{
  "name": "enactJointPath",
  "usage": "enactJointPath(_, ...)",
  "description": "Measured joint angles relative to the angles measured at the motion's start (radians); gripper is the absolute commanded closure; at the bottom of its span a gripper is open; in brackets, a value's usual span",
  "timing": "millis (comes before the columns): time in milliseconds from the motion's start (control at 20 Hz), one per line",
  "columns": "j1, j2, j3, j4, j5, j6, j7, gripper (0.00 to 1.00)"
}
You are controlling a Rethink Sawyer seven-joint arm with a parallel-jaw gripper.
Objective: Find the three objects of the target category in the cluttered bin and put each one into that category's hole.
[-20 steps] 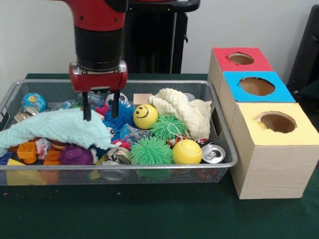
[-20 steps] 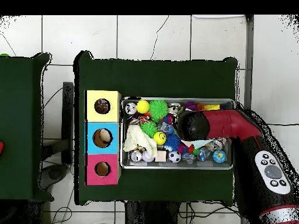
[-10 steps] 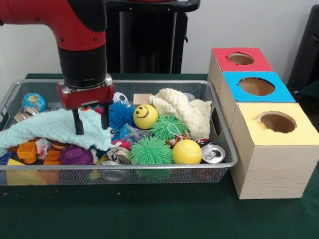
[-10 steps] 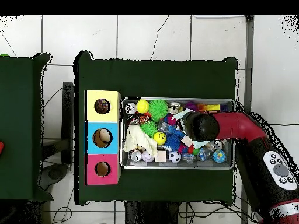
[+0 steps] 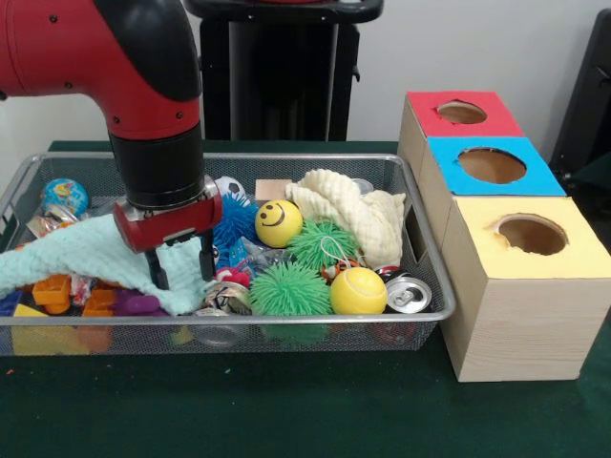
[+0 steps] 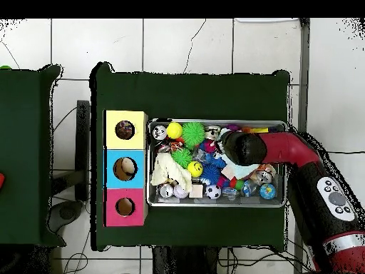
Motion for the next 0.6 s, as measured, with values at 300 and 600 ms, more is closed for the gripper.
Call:
enactJointPath(300,-0.010,0.011,0.024,-0.021,-0.002,0.000,-0.035,0.00)
enactJointPath(600,-0.015,0.015,0.034,-0.034,-0.005,0.001,-0.060,0.00)
